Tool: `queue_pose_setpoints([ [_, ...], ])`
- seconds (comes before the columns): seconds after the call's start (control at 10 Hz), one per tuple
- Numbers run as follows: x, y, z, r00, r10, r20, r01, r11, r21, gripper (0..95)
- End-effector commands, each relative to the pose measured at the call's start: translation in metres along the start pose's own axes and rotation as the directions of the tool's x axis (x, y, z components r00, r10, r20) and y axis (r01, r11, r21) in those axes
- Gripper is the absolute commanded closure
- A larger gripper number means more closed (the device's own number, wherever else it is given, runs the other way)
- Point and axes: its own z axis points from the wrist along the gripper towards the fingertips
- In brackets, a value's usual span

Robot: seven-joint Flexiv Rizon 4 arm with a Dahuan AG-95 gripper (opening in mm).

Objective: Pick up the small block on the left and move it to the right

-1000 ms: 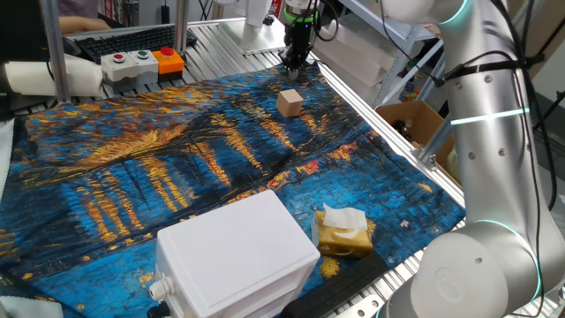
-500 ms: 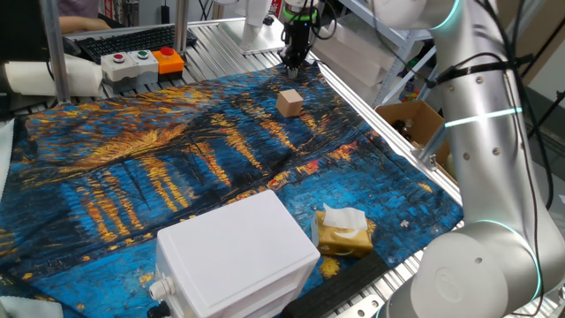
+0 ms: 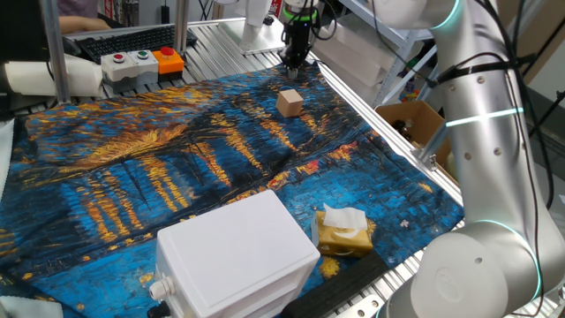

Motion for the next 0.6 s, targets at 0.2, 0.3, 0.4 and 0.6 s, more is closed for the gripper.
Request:
queue_pose_setpoints([
  [0.2, -0.0042, -0.0014, -0.0004, 1.0, 0.023, -0.004, -0.023, 1.0, -0.013, 95.0],
  [0.3, -0.0042, -0.0014, -0.0004, 1.0, 0.028, -0.004, -0.028, 0.999, -0.016, 95.0],
  [0.4, -0.0042, -0.0014, -0.0004, 0.999, 0.035, -0.002, -0.035, 0.999, -0.019, 95.0],
  [0.6, -0.0042, -0.0014, -0.0004, 0.999, 0.038, -0.003, -0.038, 0.999, -0.019, 95.0],
])
